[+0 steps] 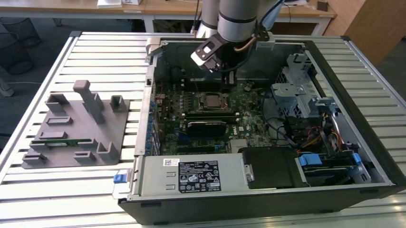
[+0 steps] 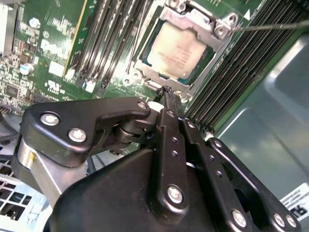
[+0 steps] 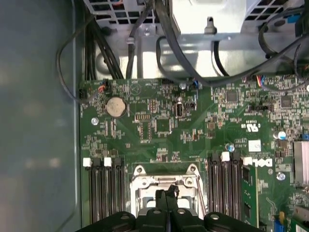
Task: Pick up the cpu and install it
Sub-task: 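Close the cpu cover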
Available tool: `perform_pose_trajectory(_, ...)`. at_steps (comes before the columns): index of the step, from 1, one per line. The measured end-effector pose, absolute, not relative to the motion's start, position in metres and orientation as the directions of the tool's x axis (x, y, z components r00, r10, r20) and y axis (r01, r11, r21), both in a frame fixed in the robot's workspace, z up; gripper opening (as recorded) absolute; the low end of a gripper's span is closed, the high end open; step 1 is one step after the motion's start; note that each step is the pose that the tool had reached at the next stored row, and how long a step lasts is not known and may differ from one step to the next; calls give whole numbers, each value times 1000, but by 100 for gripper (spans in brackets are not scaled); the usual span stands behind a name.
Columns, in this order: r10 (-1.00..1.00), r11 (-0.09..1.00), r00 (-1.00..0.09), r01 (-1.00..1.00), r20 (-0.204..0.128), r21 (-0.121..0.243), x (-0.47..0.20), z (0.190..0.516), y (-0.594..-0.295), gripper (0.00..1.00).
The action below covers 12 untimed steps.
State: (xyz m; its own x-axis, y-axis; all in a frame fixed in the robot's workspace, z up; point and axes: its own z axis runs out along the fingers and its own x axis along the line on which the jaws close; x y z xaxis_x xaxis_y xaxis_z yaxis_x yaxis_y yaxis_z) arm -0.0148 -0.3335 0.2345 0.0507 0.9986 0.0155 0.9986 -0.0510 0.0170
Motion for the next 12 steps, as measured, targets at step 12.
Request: perform_pose_trajectory(12,999,-51,51,999,15,17,-25,232,-334,11)
